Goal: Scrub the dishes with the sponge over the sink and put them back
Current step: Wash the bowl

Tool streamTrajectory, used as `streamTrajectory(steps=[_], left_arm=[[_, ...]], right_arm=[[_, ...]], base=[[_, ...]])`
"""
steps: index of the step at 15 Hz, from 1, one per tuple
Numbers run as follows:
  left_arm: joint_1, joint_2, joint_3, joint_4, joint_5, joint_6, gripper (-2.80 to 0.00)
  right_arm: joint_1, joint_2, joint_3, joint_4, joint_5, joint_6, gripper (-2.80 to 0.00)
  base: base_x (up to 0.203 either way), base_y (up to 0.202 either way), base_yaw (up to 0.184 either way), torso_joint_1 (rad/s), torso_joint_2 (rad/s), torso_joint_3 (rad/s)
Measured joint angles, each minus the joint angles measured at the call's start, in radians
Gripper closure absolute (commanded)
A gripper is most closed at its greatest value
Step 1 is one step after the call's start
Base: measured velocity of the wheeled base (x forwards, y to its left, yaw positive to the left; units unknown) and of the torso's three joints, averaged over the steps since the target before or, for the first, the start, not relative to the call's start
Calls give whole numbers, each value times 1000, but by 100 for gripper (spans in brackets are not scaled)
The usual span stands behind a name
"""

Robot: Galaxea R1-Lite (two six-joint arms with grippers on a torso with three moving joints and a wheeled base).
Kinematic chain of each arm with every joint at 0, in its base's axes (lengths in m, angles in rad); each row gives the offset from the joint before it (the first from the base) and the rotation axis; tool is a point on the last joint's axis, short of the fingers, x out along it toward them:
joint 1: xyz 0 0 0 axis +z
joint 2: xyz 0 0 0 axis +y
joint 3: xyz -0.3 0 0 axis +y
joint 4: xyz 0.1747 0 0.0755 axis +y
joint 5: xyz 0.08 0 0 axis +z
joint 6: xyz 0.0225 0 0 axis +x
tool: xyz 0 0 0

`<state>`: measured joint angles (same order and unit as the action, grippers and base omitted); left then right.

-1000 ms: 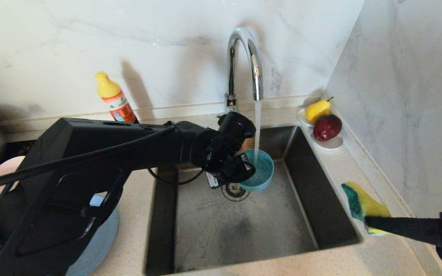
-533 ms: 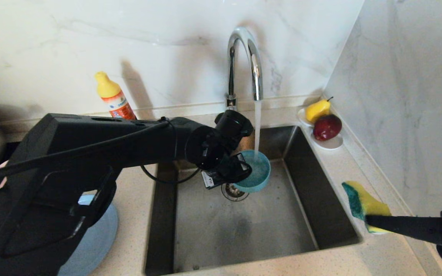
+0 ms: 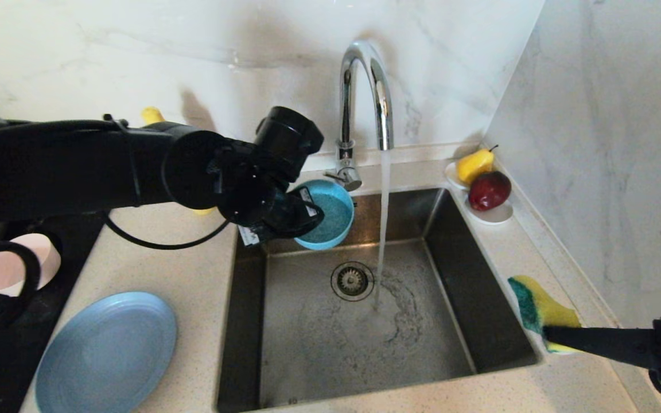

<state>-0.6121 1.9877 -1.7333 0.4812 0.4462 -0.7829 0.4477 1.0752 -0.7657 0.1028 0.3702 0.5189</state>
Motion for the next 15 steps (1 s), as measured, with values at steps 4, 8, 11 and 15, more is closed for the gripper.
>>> streamTrajectory(steps=[4, 8, 11, 15], left_arm=[[33, -134, 206, -268, 56, 128, 0], [47, -225, 454, -697, 57, 288, 0], [48, -254, 605, -1046, 15, 400, 0], [51, -296, 742, -1377, -144, 462, 0]], right_arm=[[4, 6, -1, 0, 5, -1, 0], [4, 19, -1, -11, 14, -5, 0], [3, 32, 18, -44, 18, -5, 0], [3, 46, 23, -45, 19, -5, 0]], base=[[0, 0, 0, 0, 0, 0], [0, 0, 0, 0, 0, 0], [0, 0, 0, 0, 0, 0], [0, 0, 0, 0, 0, 0]])
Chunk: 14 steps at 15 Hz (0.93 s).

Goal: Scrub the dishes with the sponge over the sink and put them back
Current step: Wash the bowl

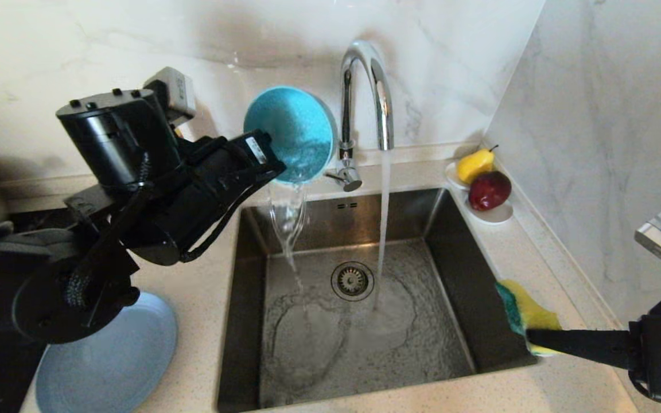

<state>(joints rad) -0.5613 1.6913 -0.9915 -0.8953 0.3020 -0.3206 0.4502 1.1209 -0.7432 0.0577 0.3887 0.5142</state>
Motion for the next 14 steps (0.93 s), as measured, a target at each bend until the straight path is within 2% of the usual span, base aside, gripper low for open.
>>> streamTrajectory(steps=[2, 9, 12, 14], left_arm=[[1, -12, 33, -110, -26, 35, 0], [9, -65, 137, -375, -170, 58, 0], [29, -72, 161, -441, -182, 51, 0], [42, -73, 165, -447, -188, 47, 0]], right_arm=[[0, 1, 1, 0, 0, 1, 0], [0, -4, 14, 0, 12, 3, 0], [0, 0, 24, 1, 15, 5, 0], [0, 6, 26, 0, 15, 4, 0]], base=[[0, 0, 0, 0, 0, 0], [0, 0, 0, 0, 0, 0], [0, 0, 0, 0, 0, 0], [0, 0, 0, 0, 0, 0]])
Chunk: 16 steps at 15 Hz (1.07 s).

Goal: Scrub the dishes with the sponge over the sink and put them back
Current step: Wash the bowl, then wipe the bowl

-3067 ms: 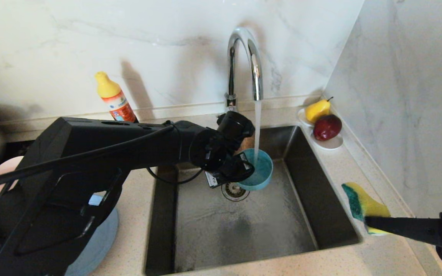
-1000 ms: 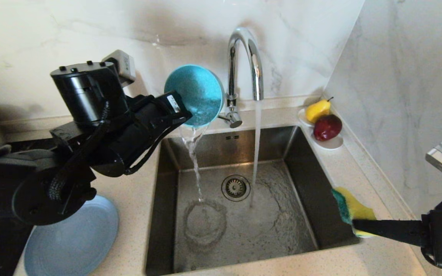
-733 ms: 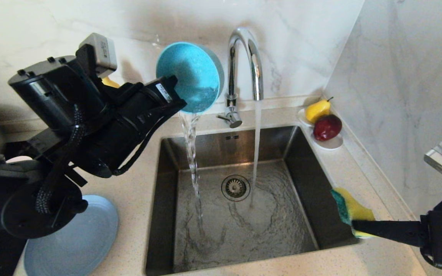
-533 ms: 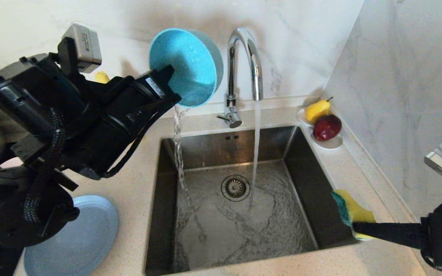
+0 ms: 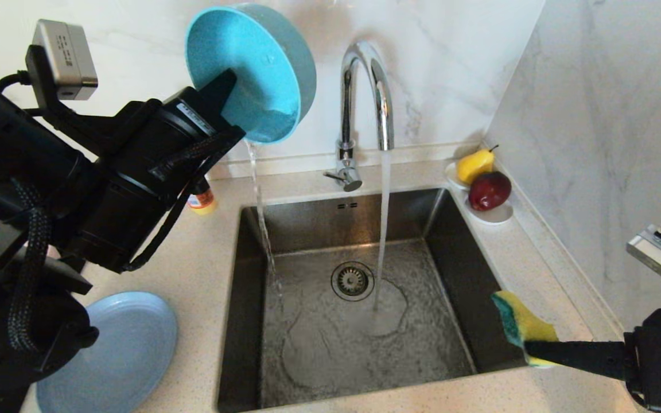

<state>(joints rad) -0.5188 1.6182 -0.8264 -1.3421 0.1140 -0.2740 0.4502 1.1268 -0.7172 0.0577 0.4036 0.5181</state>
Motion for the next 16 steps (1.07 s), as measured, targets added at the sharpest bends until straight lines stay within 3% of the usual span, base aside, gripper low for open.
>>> streamTrajectory(steps=[3, 5, 7, 13, 14, 16], left_arm=[[5, -5, 1, 23, -11, -4, 0], [5, -15, 5, 116, -11, -1, 0], [7, -39, 0, 345, -10, -2, 0], [-4, -152, -121, 1225, -6, 5, 0], [-29, -169, -114, 1310, 2, 9, 0], [-96, -181, -85, 1357, 74, 13, 0]], right_arm=[[0, 0, -9, -6, 0, -1, 0], [0, -7, -21, -6, 1, -1, 0], [3, -19, -37, -6, 4, 0, 0], [54, -48, -84, 5, 60, 2, 0], [79, -47, -94, 5, 61, 3, 0], [116, -35, -127, 8, 62, 2, 0]], base=[[0, 0, 0, 0, 0, 0], [0, 0, 0, 0, 0, 0], [0, 0, 0, 0, 0, 0], [0, 0, 0, 0, 0, 0], [0, 0, 0, 0, 0, 0], [0, 0, 0, 0, 0, 0]])
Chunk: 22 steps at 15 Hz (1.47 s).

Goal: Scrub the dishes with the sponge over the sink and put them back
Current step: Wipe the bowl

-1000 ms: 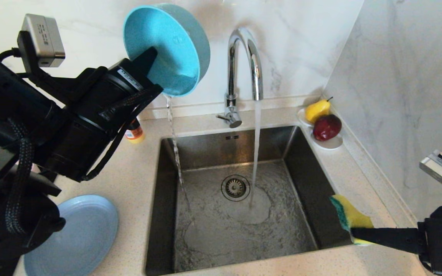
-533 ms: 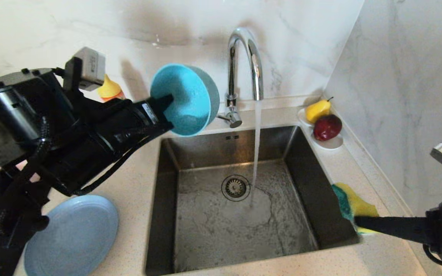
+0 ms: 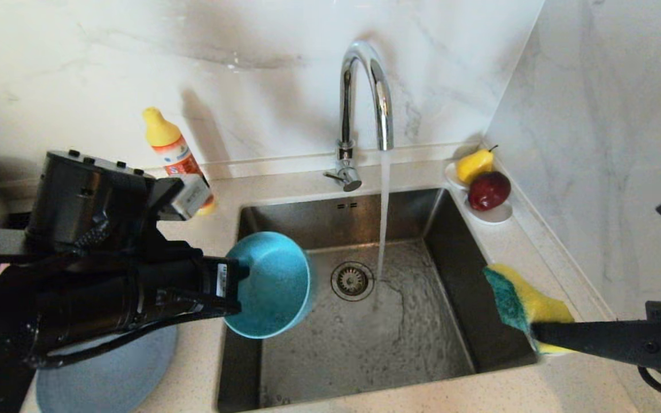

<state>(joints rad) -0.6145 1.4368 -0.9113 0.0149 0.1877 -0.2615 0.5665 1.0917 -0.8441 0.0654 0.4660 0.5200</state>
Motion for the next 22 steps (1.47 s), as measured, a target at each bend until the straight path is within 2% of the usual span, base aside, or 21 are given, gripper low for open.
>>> streamTrajectory(steps=[2, 3, 7, 8, 10, 16, 22], left_arm=[[-85, 27, 25, -32, 137, -13, 0], [-116, 46, 39, -90, 196, -20, 0], [-163, 151, 119, -481, 376, -2, 0], [-168, 171, 136, -557, 399, 11, 0], [-173, 191, 139, -605, 405, 22, 0], [-198, 209, 113, -610, 398, 26, 0], [-209, 190, 113, -608, 396, 26, 0]], right_arm=[[48, 28, -41, 3, -4, 1, 0], [67, 47, -59, 3, -6, -2, 0], [116, 178, -172, 1, -9, -8, 0], [132, 214, -204, -1, -10, -7, 0], [151, 288, -259, -5, -9, -7, 0], [198, 466, -425, 1, -20, -5, 0], [188, 565, -489, -11, -23, -3, 0]], base=[[0, 0, 0, 0, 0, 0], [0, 0, 0, 0, 0, 0], [0, 0, 0, 0, 0, 0], [0, 0, 0, 0, 0, 0], [0, 0, 0, 0, 0, 0], [0, 0, 0, 0, 0, 0], [0, 0, 0, 0, 0, 0]])
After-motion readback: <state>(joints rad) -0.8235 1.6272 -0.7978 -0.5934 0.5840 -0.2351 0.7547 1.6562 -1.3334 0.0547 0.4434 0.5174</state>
